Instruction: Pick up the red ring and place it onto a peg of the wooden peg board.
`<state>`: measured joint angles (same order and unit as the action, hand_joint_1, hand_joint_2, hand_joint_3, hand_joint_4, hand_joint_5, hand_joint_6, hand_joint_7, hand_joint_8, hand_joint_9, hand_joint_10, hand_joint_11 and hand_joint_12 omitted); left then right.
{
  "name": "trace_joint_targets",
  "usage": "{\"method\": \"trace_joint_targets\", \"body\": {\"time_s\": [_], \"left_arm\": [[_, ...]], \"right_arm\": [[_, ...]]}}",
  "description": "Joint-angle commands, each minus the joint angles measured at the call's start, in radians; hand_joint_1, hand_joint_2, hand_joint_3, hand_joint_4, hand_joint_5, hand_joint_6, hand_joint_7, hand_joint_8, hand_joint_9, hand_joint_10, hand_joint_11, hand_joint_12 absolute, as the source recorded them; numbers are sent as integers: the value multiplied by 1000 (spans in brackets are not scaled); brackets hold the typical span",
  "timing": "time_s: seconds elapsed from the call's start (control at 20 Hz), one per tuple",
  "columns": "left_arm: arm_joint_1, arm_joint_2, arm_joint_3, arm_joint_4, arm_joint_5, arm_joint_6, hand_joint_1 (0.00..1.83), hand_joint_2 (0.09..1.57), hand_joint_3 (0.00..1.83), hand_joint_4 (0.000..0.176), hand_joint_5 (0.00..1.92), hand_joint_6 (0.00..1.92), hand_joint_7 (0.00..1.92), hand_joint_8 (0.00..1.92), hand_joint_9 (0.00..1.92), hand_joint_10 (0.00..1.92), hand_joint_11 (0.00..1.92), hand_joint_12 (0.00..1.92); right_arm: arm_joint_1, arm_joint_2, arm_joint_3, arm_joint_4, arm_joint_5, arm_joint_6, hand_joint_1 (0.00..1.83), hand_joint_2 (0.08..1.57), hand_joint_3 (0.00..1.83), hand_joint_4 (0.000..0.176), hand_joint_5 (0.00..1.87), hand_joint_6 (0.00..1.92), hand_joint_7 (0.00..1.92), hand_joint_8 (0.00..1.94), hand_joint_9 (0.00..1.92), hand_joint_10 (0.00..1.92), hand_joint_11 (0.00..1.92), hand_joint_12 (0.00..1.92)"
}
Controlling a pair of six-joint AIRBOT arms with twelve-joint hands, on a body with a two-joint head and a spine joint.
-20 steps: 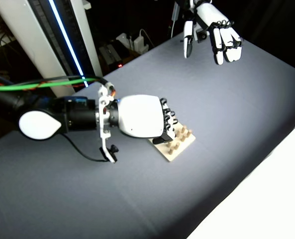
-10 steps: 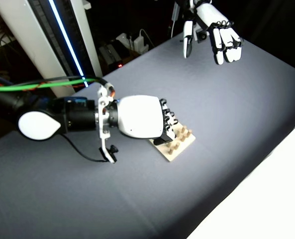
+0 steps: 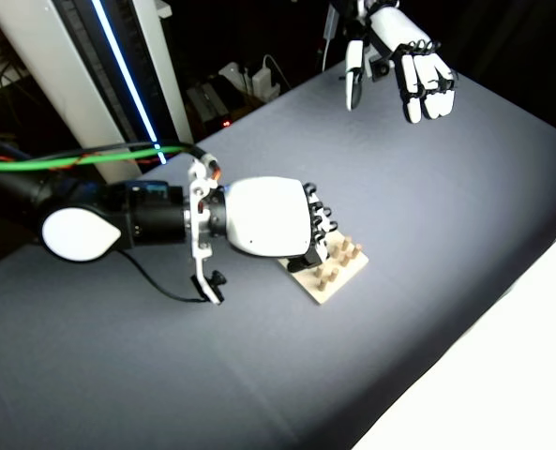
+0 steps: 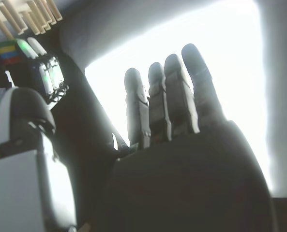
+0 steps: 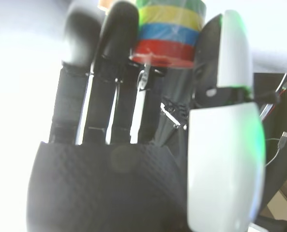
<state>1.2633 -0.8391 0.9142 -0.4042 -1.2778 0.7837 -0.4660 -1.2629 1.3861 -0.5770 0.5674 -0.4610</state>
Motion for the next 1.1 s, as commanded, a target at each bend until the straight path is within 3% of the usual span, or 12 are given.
{"method": "trace_joint_targets", "body": {"time_s": [0.0, 0.1, 0.2, 0.35, 0.4, 0.45, 0.6, 0.65, 0.75, 0.85, 0.95, 1.05], "left_arm": [[-7, -3, 3, 6, -121, -6, 737, 1067, 1, 32, 415, 1, 248, 0, 234, 1, 0, 670], [-7, -3, 3, 6, -122, -6, 735, 1067, 0, 26, 409, 0, 250, 1, 234, 0, 0, 638], [-7, -3, 3, 6, -122, -6, 730, 1064, 0, 20, 408, 0, 257, 1, 231, 3, 0, 611], [-7, -4, 2, 5, -122, -7, 699, 1056, 0, 37, 411, 1, 254, 0, 228, 2, 0, 604], [-7, -4, 2, 5, -122, -7, 720, 1052, 0, 19, 422, 3, 264, 2, 237, 4, 0, 639], [-7, -4, 2, 5, -122, -7, 721, 1055, 0, 20, 422, 1, 256, 1, 231, 1, 0, 632], [-7, -4, 3, 5, -123, -7, 717, 1051, 0, 27, 420, 0, 264, 4, 226, 0, 0, 629], [-7, -4, 3, 5, -122, -7, 721, 1050, 0, 21, 418, 0, 263, 2, 219, 1, 0, 600], [-7, -4, 3, 5, -122, -7, 725, 1051, 0, 15, 420, 0, 268, 1, 225, 2, 0, 613], [-7, -4, 3, 5, -121, -7, 732, 1049, 0, 9, 421, 0, 273, 2, 234, 3, 0, 638], [-7, -5, 3, 5, -121, -7, 738, 1047, 0, 7, 423, 2, 270, 0, 232, 2, 0, 642], [-7, -4, 4, 5, -121, -7, 730, 1044, 0, 0, 431, 3, 274, 1, 244, 5, 0, 674]], "right_arm": [[-2, -1, -4, 12, 69, 12, 1297, 1045, 1, 0, 1145, 498, 1169, 917, 1105, 986, 915, 1402], [-3, -1, -5, 6, 68, 19, 1288, 1066, 0, 0, 1156, 442, 1085, 1088, 1040, 1175, 888, 1546], [-6, -1, -9, 6, 68, 21, 1369, 1087, 0, 0, 1054, 545, 1039, 977, 979, 1249, 914, 1372], [-8, -1, -10, 5, 68, 21, 1386, 1107, 0, 0, 992, 643, 996, 1005, 938, 1316, 937, 1306], [-8, -1, -8, 5, 68, 21, 1385, 1109, 1, 0, 984, 675, 985, 1028, 932, 1315, 918, 1305], [-8, -1, -4, 5, 67, 21, 1394, 1085, 0, 0, 1105, 432, 1041, 969, 985, 1292, 920, 1317], [-8, -1, 10, 5, 64, 21, 1387, 1097, 2, 0, 994, 678, 1011, 971, 966, 1257, 883, 1285], [-8, -1, 16, 5, 58, 21, 1381, 1115, 0, 0, 968, 702, 960, 1073, 934, 1307, 878, 1346], [-6, -1, 23, 5, 50, 21, 1384, 1107, 0, 0, 980, 697, 993, 1001, 940, 1307, 873, 1384], [1, -1, 32, 7, 41, 21, 1297, 1059, 0, 0, 1098, 564, 1137, 966, 1088, 981, 931, 1384], [6, -1, 38, 10, 37, 21, 1388, 1078, 1, 0, 961, 790, 1087, 813, 1023, 1157, 919, 1301], [6, -8, 42, 11, 34, 21, 1393, 1072, 0, 0, 966, 754, 1102, 778, 1047, 1136, 958, 1256]]}}
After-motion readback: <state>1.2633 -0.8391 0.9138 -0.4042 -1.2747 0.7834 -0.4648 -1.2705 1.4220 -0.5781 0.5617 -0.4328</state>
